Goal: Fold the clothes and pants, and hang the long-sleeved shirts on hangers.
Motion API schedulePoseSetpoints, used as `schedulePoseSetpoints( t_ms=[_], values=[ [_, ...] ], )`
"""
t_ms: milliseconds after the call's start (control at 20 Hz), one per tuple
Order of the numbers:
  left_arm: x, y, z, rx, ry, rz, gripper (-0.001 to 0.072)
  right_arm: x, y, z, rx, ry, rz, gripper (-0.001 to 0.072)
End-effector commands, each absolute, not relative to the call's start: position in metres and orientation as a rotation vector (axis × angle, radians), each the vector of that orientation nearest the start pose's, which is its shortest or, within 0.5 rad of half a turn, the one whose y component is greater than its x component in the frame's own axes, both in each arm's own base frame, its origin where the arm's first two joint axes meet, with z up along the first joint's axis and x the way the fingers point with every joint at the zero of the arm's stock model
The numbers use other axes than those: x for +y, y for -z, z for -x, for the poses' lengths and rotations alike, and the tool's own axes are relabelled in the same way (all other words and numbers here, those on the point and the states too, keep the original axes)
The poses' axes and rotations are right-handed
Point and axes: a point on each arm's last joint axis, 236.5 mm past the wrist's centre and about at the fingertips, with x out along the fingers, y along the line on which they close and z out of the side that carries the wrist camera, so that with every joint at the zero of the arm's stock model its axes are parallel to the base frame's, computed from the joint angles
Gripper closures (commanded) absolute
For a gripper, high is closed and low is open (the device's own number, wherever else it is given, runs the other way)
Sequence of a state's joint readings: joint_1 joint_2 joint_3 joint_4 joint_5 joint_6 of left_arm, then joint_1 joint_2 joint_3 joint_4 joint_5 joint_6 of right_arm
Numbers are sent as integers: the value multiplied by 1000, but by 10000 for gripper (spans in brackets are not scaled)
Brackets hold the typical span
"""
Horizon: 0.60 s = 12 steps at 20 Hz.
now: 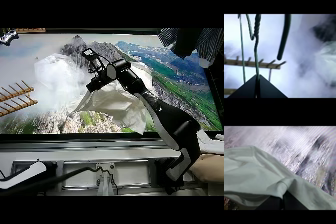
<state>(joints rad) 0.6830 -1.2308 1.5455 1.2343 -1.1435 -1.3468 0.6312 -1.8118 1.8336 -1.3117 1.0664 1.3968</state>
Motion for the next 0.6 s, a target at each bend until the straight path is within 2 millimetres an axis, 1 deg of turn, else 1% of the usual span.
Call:
schedulePoseSetpoints(
  t_ms=[0, 100, 150, 250, 350, 450, 550],
  values=[
    [140, -257, -407, 576, -112, 337, 695, 376, -28, -430, 1012, -795, 258, 692],
    [85, -284, -399, 535, 13, 235, 696, 374, -28, -433, 1003, -787, 268, 692],
    [62, -296, -393, 510, 55, 210, 695, 373, -28, -435, 997, -782, 275, 692],
    [16, -313, -371, 477, 146, 170, 695, 372, -29, -439, 982, -769, 277, 692],
    [-22, -314, -343, 481, 234, 132, 696, 374, -33, -442, 969, -757, 252, 692],
    [-48, -306, -314, 494, 297, 93, 696, 375, -38, -442, 960, -757, 244, 692],
    [-65, -291, -286, 514, 345, 62, 695, 373, -42, -440, 964, -758, 247, 692]
  ],
)
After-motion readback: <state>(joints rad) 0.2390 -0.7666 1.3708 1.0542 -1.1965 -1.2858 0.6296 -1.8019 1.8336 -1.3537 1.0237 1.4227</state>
